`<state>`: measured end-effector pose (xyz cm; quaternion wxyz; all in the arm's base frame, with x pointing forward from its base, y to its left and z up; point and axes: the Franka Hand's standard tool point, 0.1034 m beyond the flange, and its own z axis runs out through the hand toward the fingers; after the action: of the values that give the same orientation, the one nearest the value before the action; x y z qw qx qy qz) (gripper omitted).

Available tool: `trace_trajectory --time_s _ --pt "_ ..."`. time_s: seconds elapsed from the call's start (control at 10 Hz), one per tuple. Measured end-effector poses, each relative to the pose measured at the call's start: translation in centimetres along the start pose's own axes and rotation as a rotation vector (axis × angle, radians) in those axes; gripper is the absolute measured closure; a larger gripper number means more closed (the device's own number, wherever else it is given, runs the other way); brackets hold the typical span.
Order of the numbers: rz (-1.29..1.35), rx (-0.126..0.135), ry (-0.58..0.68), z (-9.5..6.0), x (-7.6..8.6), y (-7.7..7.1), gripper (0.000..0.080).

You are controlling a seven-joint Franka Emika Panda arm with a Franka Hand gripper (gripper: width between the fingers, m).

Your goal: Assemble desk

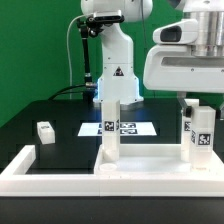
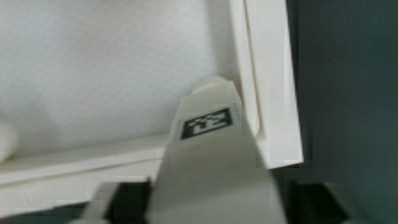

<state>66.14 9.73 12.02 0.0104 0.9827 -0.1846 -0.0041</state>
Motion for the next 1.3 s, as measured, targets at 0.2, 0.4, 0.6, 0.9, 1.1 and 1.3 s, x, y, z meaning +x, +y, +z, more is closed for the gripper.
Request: trace_trajectory --time_s 0.2,0.4,0.6,0.9,1.1,1.3 --pt "0.145 0.0 0.0 0.04 -0.02 -0.04 0.0511" --pt "0.265 0.001 0.001 0.06 -0.01 -0.06 0.0511" --pt "0.512 0.018 0.025 0.15 0.22 -0.13 0.0511" --pt "0.906 0.07 0.014 0.18 0.27 -0.34 0.0511" --pt "1.125 0.122 0.003 0.23 0.11 -0.22 0.0509" --pt "1.311 0.168 0.019 0.27 -0.44 -0.27 0.0509"
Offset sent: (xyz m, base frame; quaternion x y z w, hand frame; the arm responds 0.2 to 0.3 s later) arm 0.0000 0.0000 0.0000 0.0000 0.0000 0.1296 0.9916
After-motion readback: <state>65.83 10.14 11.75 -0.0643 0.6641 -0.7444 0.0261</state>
